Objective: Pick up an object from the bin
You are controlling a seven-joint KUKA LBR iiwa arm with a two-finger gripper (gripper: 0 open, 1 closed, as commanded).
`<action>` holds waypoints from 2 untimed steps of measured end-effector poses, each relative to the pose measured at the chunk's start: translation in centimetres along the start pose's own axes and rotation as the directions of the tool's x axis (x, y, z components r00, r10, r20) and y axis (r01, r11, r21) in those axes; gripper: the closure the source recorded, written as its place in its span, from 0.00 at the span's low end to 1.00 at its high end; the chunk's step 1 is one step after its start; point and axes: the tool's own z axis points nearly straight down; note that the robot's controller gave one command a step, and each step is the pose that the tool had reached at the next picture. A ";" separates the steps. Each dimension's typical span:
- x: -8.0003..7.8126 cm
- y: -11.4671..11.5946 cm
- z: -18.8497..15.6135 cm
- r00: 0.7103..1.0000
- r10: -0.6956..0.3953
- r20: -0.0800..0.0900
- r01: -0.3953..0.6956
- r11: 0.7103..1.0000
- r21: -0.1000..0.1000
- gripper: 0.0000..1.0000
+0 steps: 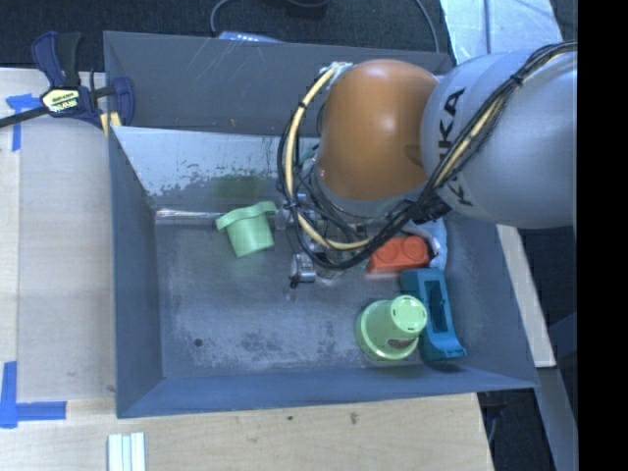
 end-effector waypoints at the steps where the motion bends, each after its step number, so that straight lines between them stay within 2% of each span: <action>1: -0.1 -0.1 -0.5 1.000 0.002 0.008 -0.002 1.000 -0.001 0.00; 2: -0.8 -1.4 1.4 0.998 0.063 0.014 -0.063 0.998 -0.005 0.00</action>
Offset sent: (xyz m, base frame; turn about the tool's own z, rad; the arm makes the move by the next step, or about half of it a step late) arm 0.0186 -0.0565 -0.0779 0.2317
